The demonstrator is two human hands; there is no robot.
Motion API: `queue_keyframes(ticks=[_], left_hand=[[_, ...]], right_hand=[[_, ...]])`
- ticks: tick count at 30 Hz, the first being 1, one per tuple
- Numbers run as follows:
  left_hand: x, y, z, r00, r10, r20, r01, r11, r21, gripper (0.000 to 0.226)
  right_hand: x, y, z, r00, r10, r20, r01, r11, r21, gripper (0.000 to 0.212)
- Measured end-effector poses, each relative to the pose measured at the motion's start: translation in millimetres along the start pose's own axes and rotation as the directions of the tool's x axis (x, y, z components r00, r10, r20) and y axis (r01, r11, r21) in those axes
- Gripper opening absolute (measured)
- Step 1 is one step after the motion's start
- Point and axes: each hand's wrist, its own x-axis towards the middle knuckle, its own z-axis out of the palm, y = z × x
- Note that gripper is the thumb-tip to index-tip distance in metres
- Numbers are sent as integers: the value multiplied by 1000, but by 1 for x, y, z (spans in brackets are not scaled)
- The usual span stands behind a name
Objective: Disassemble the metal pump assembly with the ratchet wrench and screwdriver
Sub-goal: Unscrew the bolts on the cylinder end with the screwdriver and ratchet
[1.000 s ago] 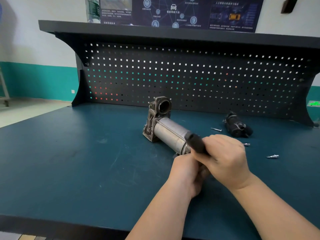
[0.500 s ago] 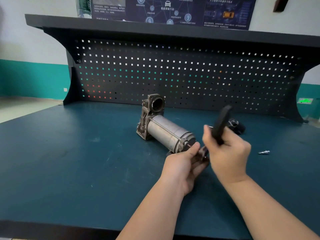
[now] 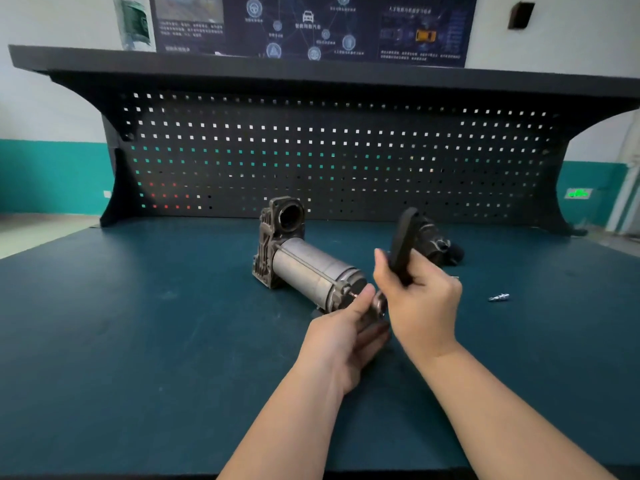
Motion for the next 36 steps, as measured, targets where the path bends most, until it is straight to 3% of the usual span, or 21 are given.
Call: queue_keyframes(ticks=[3,6,8,10,11,12,14,15,16,18,20,22,24,26,27,28,29,30,32,34,36], left_hand=[[-1,1,0,1000,-16,-20,16,1000,-23,13],[0,3,1,1000,-10,-29,8,998,-55,18],[1,3,1,999,8,-35,-11,998,-67,21],[1,3,2,1000,15,-26,-18,997,-81,18],[0,3,3,1000,13,-21,-15,996,-91,16],[-1,3,4,1000,9,-13,-10,995,-101,14],[-3,3,4,1000,-6,11,7,993,-116,10],[-3,3,4,999,-12,29,15,993,-117,6],[-3,3,3,999,-13,49,18,994,-109,5],[-3,3,2,998,-2,64,7,997,-80,13],[-4,3,2,998,5,58,0,997,-80,10],[-6,4,2,998,8,68,0,994,-109,9],[-5,5,2,998,5,58,3,990,-139,22],[-5,4,3,999,-4,50,11,989,-147,20],[-5,3,3,999,-9,50,16,990,-143,17],[-5,3,4,998,-14,55,21,990,-139,14],[-4,3,3,998,-16,57,24,990,-136,12],[-4,2,3,998,-15,62,23,992,-126,10],[-4,3,2,998,-3,62,10,995,-103,10],[-4,3,1,999,5,44,0,993,-118,7],[-4,3,1,999,8,41,-2,990,-142,11]], right_hand=[[0,-4,1,987,-153,38,155,987,-43,38],[-1,-4,1,990,134,33,-136,988,67,35],[2,2,4,880,475,3,-468,866,175,38],[8,12,7,657,753,41,-717,607,344,39],[10,13,7,563,823,80,-776,492,394,38],[10,12,7,548,832,83,-787,479,390,37],[6,8,5,811,585,-8,-567,790,234,36],[4,3,3,960,279,-18,-275,955,113,34],[1,-2,2,998,-50,28,49,998,28,32],[-3,-5,3,895,-428,127,432,902,-2,32],[-2,-6,6,932,-340,123,347,937,-34,33],[-1,-5,7,995,97,31,-98,995,10,35],[4,4,7,805,593,-11,-579,790,201,36],[9,12,7,544,838,43,-791,495,360,36],[9,11,6,562,827,29,-783,520,341,36],[8,10,4,707,707,-32,-682,692,237,37],[5,8,3,896,438,-74,-432,898,82,37],[0,3,2,995,89,-43,-91,995,-43,35],[-7,-3,4,936,-346,70,351,932,-85,35],[-4,-5,7,970,-232,79,237,970,-62,35],[0,-4,7,964,266,8,-266,963,45,36]])
